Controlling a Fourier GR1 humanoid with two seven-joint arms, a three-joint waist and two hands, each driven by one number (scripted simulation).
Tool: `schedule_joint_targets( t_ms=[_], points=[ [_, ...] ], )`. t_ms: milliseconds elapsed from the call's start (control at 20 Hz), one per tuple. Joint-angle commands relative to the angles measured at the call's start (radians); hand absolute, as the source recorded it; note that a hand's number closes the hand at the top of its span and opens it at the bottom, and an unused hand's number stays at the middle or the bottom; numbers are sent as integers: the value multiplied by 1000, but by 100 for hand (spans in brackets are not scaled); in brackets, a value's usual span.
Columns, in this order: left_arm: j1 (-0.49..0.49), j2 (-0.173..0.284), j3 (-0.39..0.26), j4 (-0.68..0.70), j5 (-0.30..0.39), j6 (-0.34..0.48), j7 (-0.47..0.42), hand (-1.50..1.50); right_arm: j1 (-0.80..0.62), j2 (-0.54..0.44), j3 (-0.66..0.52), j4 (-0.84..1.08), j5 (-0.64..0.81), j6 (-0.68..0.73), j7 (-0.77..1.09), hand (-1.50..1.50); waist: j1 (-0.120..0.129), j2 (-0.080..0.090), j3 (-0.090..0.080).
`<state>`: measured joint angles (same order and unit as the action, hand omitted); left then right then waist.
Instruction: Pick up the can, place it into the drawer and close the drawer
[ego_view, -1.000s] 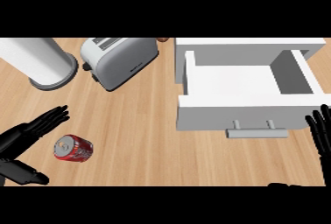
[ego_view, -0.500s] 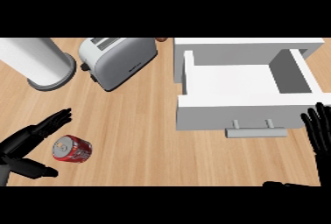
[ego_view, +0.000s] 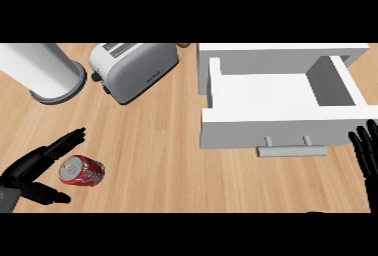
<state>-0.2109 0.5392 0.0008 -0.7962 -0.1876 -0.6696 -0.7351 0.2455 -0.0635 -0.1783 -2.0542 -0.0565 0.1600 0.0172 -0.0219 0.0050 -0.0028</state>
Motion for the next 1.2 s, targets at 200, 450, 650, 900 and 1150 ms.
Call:
schedule_joint_targets(
  t_ms=[200, 450, 650, 900, 1150],
  points=[
    [-46, 25, -69, 110, -1, -153, -206, -150, -21, -15, -16, -7, -8, -1, 41, -150, 8, -1, 1],
    [-141, 34, -86, 215, -8, -132, -218, -150, -39, -9, -20, -24, -21, -7, 47, -150, 0, 0, 0],
    [-152, -4, -119, 262, -11, -107, -243, -150, 1, 6, 0, -39, -1, -3, 32, -150, -5, 1, 0],
    [-119, -44, -154, 259, -19, -46, -274, -150, -38, -7, -43, -33, -33, -14, 55, -150, 9, -1, 1],
    [-171, -45, -178, 271, -19, -57, -245, -150, 25, -9, -22, -107, -37, 15, 84, -150, 6, -3, 1]
  ],
)
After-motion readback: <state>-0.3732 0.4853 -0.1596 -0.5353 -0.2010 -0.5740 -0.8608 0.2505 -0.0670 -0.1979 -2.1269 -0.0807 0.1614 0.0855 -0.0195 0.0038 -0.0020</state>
